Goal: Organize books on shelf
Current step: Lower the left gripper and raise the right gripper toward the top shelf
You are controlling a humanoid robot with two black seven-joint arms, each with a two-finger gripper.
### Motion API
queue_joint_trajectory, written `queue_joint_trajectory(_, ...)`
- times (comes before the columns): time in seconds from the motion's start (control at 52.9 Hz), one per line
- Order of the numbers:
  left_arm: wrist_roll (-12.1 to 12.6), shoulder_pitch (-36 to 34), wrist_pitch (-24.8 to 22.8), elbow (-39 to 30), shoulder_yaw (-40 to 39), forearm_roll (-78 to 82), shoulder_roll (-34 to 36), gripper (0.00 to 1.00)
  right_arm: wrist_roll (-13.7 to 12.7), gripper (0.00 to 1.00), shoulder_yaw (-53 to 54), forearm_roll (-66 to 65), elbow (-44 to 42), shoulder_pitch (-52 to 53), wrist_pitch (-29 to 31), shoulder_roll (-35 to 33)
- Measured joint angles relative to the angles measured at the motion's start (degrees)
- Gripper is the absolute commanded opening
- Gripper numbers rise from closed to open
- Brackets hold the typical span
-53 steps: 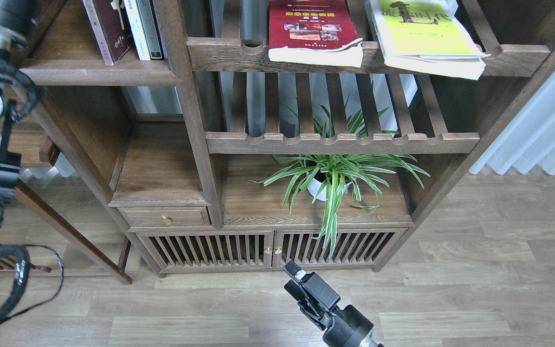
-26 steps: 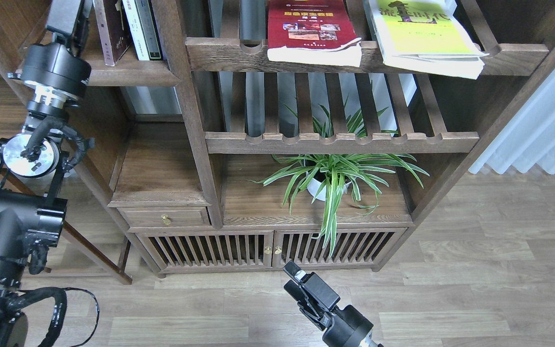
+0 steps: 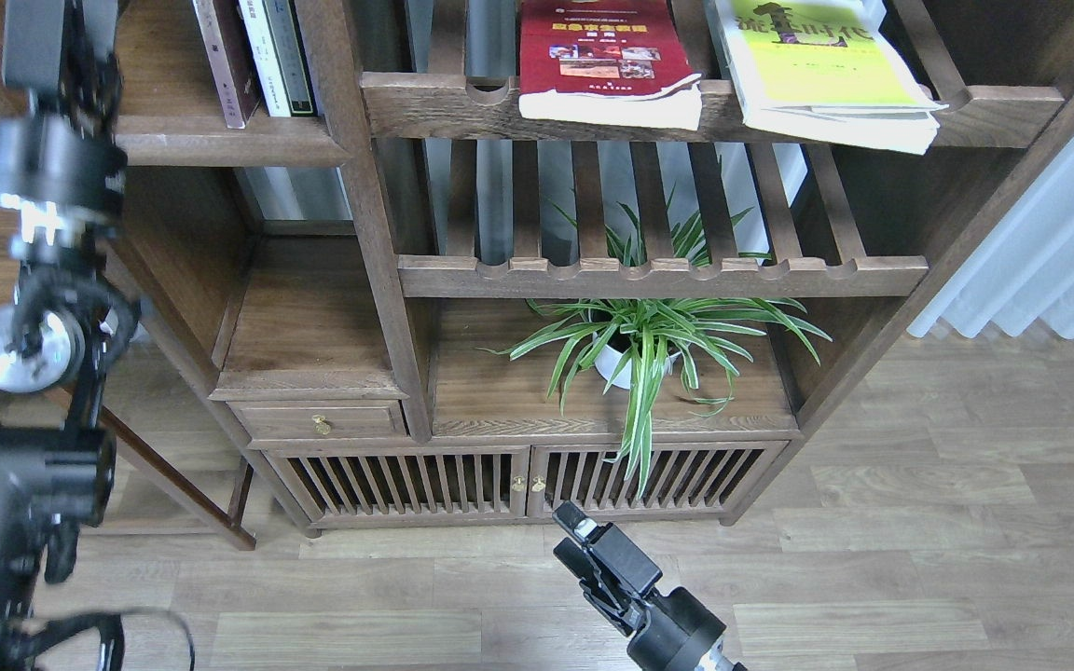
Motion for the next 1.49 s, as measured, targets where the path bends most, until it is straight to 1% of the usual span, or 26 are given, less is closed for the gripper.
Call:
queue_joint_trajectory(0.057, 0.27, 2.41, 0.03, -0.38, 0.29, 0.00, 0.16, 1.00, 2.05, 0.96, 0.19, 0.10, 1.54, 0.73, 0.00, -0.01)
queue_joint_trajectory(0.132, 0.42, 5.29, 0.03, -1.50, 1.01, -0.06, 0.57, 1.00, 3.77, 0.96, 0.17, 0.14, 3.15, 1.66, 0.00, -0.01)
queue_joint_trajectory(0.17, 0.44, 6.57, 0.03, -2.08, 1.66, -0.10, 0.89, 1.00, 4.15, 0.96, 0.13, 0.17, 3.66, 2.04, 0.00, -0.01)
queue_joint_trajectory(0.264, 0.47, 9.72, 0.02, -2.92, 3.91, -0.37, 2.16, 1.00, 4.51, 0.96, 0.09, 0.22, 4.54, 3.43, 0.00, -0.01)
queue_joint_trajectory(0.397, 0.48, 16.46, 0.02, -3.11, 7.79, -0.51, 4.04, 1.00, 4.59, 0.97, 0.29, 0.29, 5.08, 5.15, 0.00, 0.00)
queue_joint_trajectory(0.472, 0.48, 20.53, 0.01, -2.53, 9.57, -0.51, 4.85, 1.00, 4.65, 0.96, 0.53, 0.31, 5.13, 5.79, 0.00, -0.01)
queue_joint_trajectory(0.567, 0.48, 23.17, 0.01, -1.15, 10.31, -0.50, 5.30, 1.00, 4.67, 0.96, 0.12, 0.28, 5.16, 7.26, 0.00, -0.01)
queue_joint_trajectory(0.642, 0.48, 23.72, 0.01, -0.22, 10.17, -0.50, 5.49, 1.00, 4.70, 0.96, 0.16, 0.36, 5.18, 9.76, 0.00, -0.01)
queue_joint_trajectory(0.737, 0.45, 23.86, 0.00, 0.37, 9.72, -0.57, 5.91, 1.00, 5.28, 0.93, 0.83, 1.57, 5.40, 13.66, 0.00, -0.01)
queue_joint_trajectory(0.926, 0.40, 23.97, -0.01, 1.30, 9.24, -1.85, 6.22, 1.00, 8.88, 0.93, 1.73, 3.78, 6.47, 19.41, 0.00, 0.00)
queue_joint_trajectory(0.945, 0.42, 23.96, -0.01, 1.46, 9.21, -2.08, 6.49, 1.00, 9.50, 0.93, 3.10, 3.89, 6.53, 20.17, 0.00, -0.01)
queue_joint_trajectory(1.171, 0.43, 23.86, -0.01, 2.48, 9.23, -2.24, 7.22, 1.00, 10.24, 0.93, 8.93, 4.00, 6.54, 21.12, 0.00, -0.01)
queue_joint_trajectory(1.36, 0.43, 23.35, -0.01, 2.73, 9.44, -2.28, 7.24, 1.00, 12.12, 0.93, 13.72, 4.43, 6.57, 22.50, 0.00, -0.01)
queue_joint_trajectory(1.493, 0.40, 23.38, -0.01, 3.29, 9.42, -2.49, 7.32, 1.00, 12.55, 0.93, 16.60, 4.76, 6.57, 23.85, 0.00, -0.01)
